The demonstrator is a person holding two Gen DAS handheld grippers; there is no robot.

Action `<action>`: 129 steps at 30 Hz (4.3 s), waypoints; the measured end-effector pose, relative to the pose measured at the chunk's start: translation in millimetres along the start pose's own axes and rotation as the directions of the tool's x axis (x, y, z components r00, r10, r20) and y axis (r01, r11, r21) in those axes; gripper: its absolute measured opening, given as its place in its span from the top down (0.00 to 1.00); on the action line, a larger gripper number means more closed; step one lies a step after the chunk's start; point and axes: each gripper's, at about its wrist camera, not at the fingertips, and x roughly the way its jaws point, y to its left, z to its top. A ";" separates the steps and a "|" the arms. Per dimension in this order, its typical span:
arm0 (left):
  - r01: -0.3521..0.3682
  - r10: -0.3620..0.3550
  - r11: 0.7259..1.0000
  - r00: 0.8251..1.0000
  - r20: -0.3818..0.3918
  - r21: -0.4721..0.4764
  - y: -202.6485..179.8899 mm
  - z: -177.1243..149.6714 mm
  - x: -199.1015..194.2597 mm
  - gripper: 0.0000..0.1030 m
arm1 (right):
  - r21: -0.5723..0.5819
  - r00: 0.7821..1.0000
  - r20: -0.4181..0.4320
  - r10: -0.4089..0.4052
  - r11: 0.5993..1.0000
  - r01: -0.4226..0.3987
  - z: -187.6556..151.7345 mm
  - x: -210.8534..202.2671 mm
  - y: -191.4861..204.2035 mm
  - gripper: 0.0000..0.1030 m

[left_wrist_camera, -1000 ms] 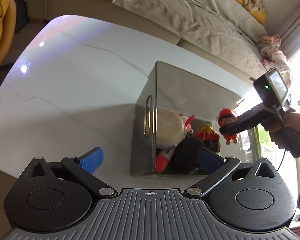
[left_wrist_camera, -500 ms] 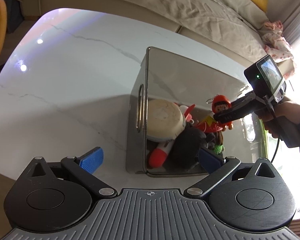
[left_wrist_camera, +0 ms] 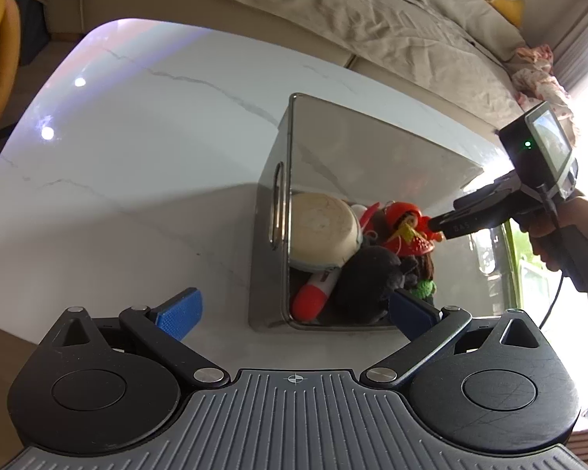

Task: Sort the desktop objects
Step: 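Lower the red figure into the clear box and open the right tool, then grasp the edge of the lime-green lid with the right tool, then tilt the lid upright with the right tool while the left tool grasps its opposite edge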

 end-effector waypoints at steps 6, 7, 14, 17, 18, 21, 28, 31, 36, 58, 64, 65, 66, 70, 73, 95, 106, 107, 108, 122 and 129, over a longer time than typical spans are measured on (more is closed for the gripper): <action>0.026 -0.027 0.998 1.000 0.003 0.065 -30.5 4.0 -4.1 0.00 | 0.073 0.996 0.073 0.052 0.996 -0.058 -29.8 -39.1 -17.3 0.49; 0.034 -0.035 0.996 0.999 0.001 0.077 -37.5 4.6 -4.0 0.00 | 0.094 0.993 0.095 0.066 0.993 -0.074 -38.4 -47.0 -22.5 0.49; 0.099 -0.093 0.979 0.995 -0.037 0.181 -104.5 1.1 5.3 0.00 | 0.299 0.946 0.288 0.151 0.924 -0.238 -126.6 -94.3 -78.0 0.46; 0.139 -0.127 0.961 0.990 -0.064 0.239 -141.9 -3.9 11.9 0.00 | 0.398 0.911 0.388 0.140 0.866 -0.303 -185.3 -109.3 -109.2 0.37; 0.155 -0.140 0.954 0.987 -0.074 0.255 -154.6 -6.7 14.5 0.00 | 0.432 0.899 0.417 0.130 0.842 -0.323 -207.3 -111.2 -120.3 0.33; 0.207 -0.184 0.939 0.977 -0.106 0.275 -187.4 -17.6 25.4 0.00 | 0.547 0.879 0.469 0.083 0.754 -0.363 -275.4 -104.2 -153.1 0.32; 0.301 -0.250 0.909 0.947 -0.200 0.289 -249.4 -49.0 59.6 0.00 | 0.817 0.861 0.506 -0.050 0.348 -0.459 -441.5 -13.6 -208.4 0.27; 0.296 -0.222 0.891 0.946 -0.237 0.344 -273.7 -64.0 70.2 0.00 | 0.860 0.859 0.501 -0.105 0.173 -0.480 -490.2 30.4 -208.3 0.27; 0.277 -0.165 0.866 0.944 -0.284 0.416 -306.3 -82.2 87.0 0.00 | 0.863 0.858 0.485 -0.168 -0.068 -0.501 -548.1 94.9 -199.0 0.27; 0.200 -0.012 0.854 0.930 -0.367 0.480 -330.8 -106.6 115.6 0.00 | 0.608 0.692 0.642 -0.330 -0.331 -0.722 -550.4 187.0 -173.1 0.25; 0.199 -0.007 0.858 0.926 -0.377 0.474 -327.1 -110.4 118.2 0.00 | 0.652 0.708 0.627 -0.326 -0.279 -0.705 -539.2 180.0 -169.3 0.31; 0.199 -0.007 0.859 0.925 -0.379 0.471 -326.0 -110.9 118.7 0.00 | 0.651 0.707 0.627 -0.326 -0.278 -0.706 -539.7 178.7 -168.8 0.32; 0.199 -0.007 0.861 0.925 -0.381 0.468 -325.0 -111.2 118.9 0.00 | 0.651 0.707 0.628 -0.326 -0.278 -0.707 -540.2 177.6 -168.3 0.33; 0.207 -0.015 0.866 0.921 -0.389 0.456 -323.4 -113.0 119.7 0.00 | 0.641 0.699 0.635 -0.329 -0.281 -0.714 -543.4 175.5 -165.3 0.35; 0.215 -0.025 0.867 0.919 -0.393 0.449 -322.9 -114.4 119.7 0.00 | 0.605 0.676 0.661 -0.325 -0.303 -0.737 -547.4 180.7 -168.2 0.38; 0.283 -0.083 0.863 0.896 -0.436 0.418 -326.0 -128.7 123.0 0.00 | 0.448 0.553 0.689 -0.469 -0.324 -0.833 -589.5 195.4 -125.0 0.17; 0.403 -0.231 0.855 0.859 -0.457 0.327 -340.5 -126.1 152.0 0.00 | 0.364 0.525 0.683 -0.507 -0.386 -0.847 -589.0 215.1 -120.0 0.48; 0.425 -0.260 0.853 0.850 -0.459 0.304 -341.9 -125.2 156.6 0.00 | 0.362 0.531 0.685 -0.499 -0.400 -0.842 -589.5 213.4 -121.3 0.48; 0.447 -0.290 0.851 0.838 -0.461 0.276 -342.8 -124.0 161.5 0.00 | 0.355 0.535 0.687 -0.492 -0.415 -0.838 -590.5 212.0 -122.0 0.48; 0.526 -0.482 0.850 0.756 -0.443 -0.028 -371.4 -91.4 257.0 0.00 | 0.358 0.555 0.726 -0.406 -0.465 -0.810 -632.5 148.3 -130.2 0.58; 0.568 -0.535 0.821 0.724 -0.436 -0.064 -392.8 -82.5 286.4 0.00 | 0.281 0.468 0.805 -0.365 -0.461 -0.842 -653.3 134.3 -117.1 0.64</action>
